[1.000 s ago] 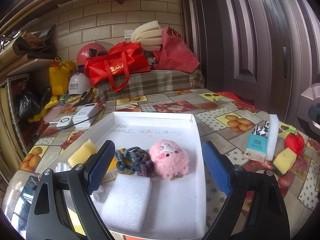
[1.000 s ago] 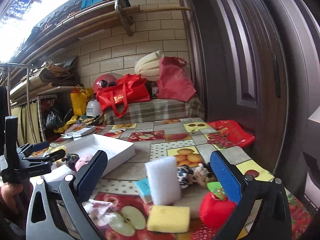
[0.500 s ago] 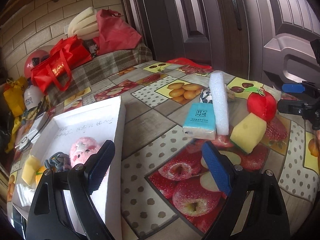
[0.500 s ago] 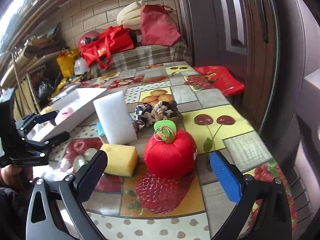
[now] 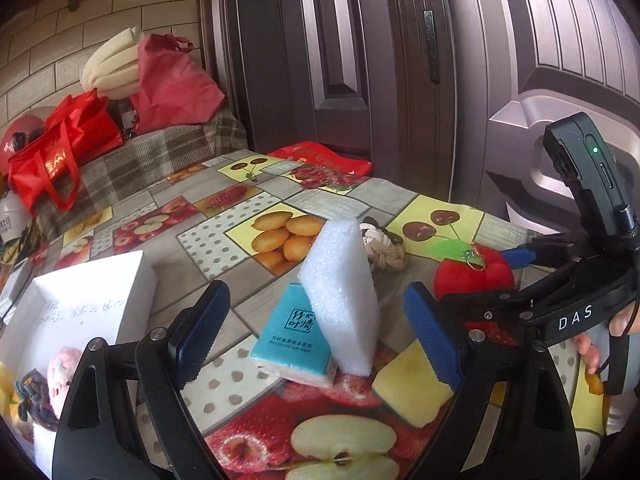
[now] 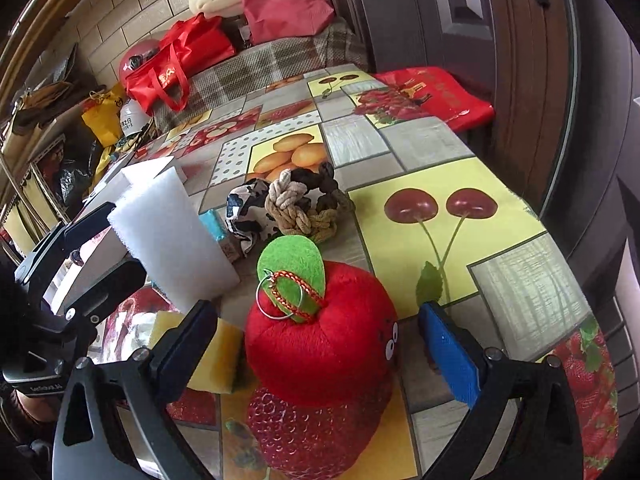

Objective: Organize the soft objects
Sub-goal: 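Grasp the white foam block with left tool while right tool grasps red apple plush, then lower the foam block into the tray with left tool while right tool carries apple plush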

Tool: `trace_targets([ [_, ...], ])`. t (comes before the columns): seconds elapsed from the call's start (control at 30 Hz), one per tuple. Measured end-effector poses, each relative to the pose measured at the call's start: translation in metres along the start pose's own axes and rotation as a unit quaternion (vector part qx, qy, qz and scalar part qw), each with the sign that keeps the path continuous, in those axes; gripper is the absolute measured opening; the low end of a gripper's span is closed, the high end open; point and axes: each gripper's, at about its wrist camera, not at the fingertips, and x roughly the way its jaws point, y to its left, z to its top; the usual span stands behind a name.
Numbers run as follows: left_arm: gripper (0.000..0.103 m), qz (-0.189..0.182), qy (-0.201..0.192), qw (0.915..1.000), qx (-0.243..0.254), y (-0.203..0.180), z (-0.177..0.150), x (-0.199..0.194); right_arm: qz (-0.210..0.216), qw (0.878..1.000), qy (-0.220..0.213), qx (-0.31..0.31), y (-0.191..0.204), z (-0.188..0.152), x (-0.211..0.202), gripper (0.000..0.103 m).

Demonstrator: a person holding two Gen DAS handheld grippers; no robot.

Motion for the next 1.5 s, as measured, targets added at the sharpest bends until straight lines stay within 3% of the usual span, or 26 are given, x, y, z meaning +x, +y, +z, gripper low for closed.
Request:
trace_targets([
  [0.07, 0.087, -0.003, 0.01, 0.9999, -0.002, 0.0, 0.006, 0.012, 0.013, 1.0, 0.003, 0.012, -0.005, 0.0, 0.0, 0.068],
  [0.1, 0.082, -0.009, 0.018, 0.9998, -0.006, 0.001, 0.007, 0.017, 0.02, 1.0, 0.002, 0.014, -0.005, 0.0, -0.001, 0.066],
  [0.17, 0.029, -0.021, 0.035, 0.9991, -0.012, 0.004, 0.008, 0.024, 0.029, 1.0, 0.001, 0.01, -0.002, -0.002, -0.003, 0.062],
  [0.27, 0.021, -0.024, 0.009, 0.9991, -0.033, 0.01, 0.005, 0.015, 0.025, 0.999, -0.022, 0.006, 0.0, -0.003, -0.013, 0.059],
  [0.37, 0.021, -0.021, -0.018, 0.9984, -0.049, 0.015, 0.001, 0.002, 0.013, 0.997, -0.078, 0.017, -0.003, -0.005, -0.033, 0.059],
  [0.5, 0.021, -0.007, -0.04, 0.9981, -0.046, 0.016, -0.004, -0.017, -0.002, 0.984, -0.178, 0.013, 0.003, -0.014, -0.067, 0.059],
  [0.6, 0.021, 0.002, -0.049, 0.9977, -0.046, 0.02, -0.01, -0.029, -0.004, 0.976, -0.216, 0.005, 0.014, -0.016, -0.074, 0.059],
  [0.97, 0.021, 0.054, -0.099, 0.9905, -0.079, 0.055, -0.037, -0.081, 0.012, 0.972, -0.235, -0.014, 0.053, -0.011, -0.062, 0.059],
  [1.5, 0.022, 0.1, -0.103, 0.9824, -0.12, 0.105, -0.069, -0.121, 0.022, 0.967, -0.23, -0.112, 0.128, -0.014, -0.04, 0.059],
])
